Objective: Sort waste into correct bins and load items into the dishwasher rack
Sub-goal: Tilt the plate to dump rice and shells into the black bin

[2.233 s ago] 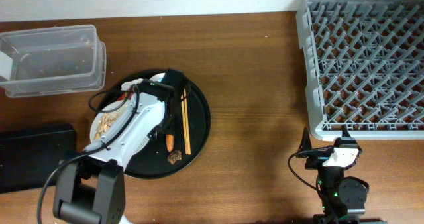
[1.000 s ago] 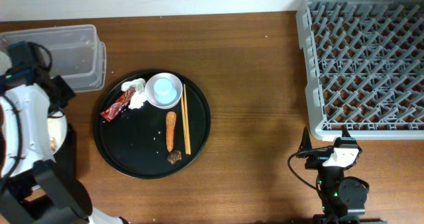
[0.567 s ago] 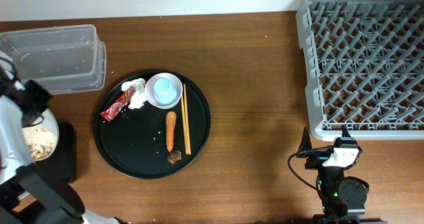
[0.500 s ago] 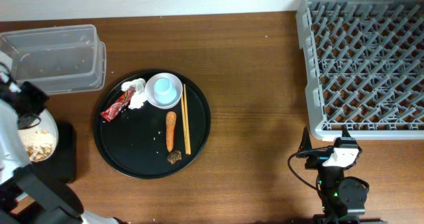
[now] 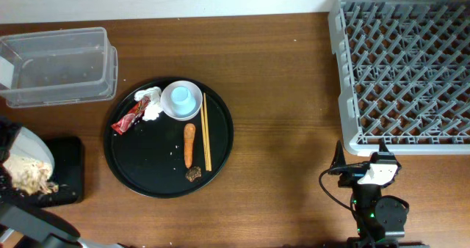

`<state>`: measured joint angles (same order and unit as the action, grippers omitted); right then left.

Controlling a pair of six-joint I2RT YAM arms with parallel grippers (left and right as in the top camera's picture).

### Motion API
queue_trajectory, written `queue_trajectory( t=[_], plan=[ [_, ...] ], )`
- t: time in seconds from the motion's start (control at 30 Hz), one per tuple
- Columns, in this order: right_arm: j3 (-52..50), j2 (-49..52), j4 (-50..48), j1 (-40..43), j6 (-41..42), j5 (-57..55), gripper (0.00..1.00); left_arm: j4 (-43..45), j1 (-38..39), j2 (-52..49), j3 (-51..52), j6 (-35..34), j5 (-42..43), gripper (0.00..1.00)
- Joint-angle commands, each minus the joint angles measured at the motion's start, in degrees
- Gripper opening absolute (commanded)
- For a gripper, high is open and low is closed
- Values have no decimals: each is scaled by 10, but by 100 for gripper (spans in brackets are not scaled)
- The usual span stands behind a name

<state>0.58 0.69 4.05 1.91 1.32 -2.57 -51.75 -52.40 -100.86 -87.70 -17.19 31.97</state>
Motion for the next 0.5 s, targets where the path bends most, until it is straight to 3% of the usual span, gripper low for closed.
queue_trajectory(
  t=[0.0,0.3,0.37,0.47],
  plan=[
    [-3,-5,4,4,0,-7,98,4,-32,-5,-13,-1,133,1],
    [-3,-5,4,4,0,-7,98,-8,-73,-5,-13,-2,228,1],
    [-3,-5,4,4,0,-7,98,-23,-74,-5,-13,-3,317,1],
    [-3,-5,4,4,0,-7,98,6,-77,-4,-13,-9,267,1]
  ],
)
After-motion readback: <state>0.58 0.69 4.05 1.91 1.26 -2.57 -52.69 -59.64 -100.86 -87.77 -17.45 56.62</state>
